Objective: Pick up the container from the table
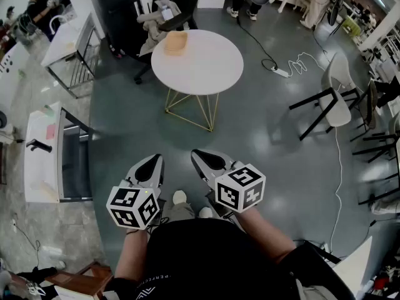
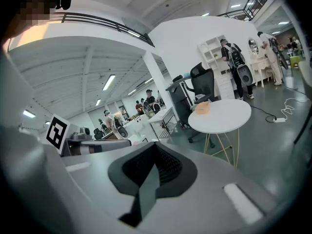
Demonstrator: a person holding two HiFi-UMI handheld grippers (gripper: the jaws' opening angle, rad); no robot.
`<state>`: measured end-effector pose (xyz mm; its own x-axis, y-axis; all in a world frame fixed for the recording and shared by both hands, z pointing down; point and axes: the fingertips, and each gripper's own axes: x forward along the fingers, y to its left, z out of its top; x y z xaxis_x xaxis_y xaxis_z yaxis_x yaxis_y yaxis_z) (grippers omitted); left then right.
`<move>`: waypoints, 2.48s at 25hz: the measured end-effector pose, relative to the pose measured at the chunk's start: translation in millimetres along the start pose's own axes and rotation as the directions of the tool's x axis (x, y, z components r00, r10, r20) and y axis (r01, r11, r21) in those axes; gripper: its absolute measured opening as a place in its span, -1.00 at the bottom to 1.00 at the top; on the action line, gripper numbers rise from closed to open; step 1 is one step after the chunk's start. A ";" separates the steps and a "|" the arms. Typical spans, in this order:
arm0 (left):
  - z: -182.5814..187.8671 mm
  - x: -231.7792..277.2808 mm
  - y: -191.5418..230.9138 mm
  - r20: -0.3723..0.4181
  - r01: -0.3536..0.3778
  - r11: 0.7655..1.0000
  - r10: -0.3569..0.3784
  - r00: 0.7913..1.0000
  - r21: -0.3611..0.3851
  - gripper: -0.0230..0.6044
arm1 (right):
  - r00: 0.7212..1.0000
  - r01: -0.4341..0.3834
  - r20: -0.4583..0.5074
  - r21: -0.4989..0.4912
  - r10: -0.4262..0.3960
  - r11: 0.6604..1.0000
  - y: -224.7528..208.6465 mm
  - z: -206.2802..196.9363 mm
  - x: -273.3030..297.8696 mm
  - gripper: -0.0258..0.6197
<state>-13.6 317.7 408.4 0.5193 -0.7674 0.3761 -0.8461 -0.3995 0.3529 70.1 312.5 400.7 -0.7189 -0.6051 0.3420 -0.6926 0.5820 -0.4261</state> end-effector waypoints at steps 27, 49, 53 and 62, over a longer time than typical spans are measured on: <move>29.9 15.9 97.2 -0.025 0.005 1.000 -0.005 1.000 0.009 -0.93 | 0.999 -0.042 -0.015 0.010 0.043 0.999 16.7 32.6 116.8 -0.92; 119.1 146.1 151.2 -0.021 -0.063 0.998 0.063 0.998 0.002 -0.93 | 0.984 -0.148 -0.101 0.005 0.148 0.989 -79.0 118.2 221.0 -0.92; 131.8 173.0 153.5 -0.023 -0.081 0.997 0.081 0.996 -0.003 -0.93 | 0.979 -0.166 -0.124 -0.003 0.164 0.986 -103.7 130.2 230.5 -0.92; 145.5 230.2 158.8 -0.028 -0.105 0.994 0.105 0.994 0.001 -0.93 | 0.970 -0.183 -0.170 -0.026 0.176 0.983 -159.2 145.9 250.5 -0.92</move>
<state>-46.0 4.7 426.4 0.4307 -0.7909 0.4348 -0.8961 -0.3173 0.3105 8.9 -11.0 432.0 -0.8292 -0.3918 0.3987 -0.5504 0.6968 -0.4600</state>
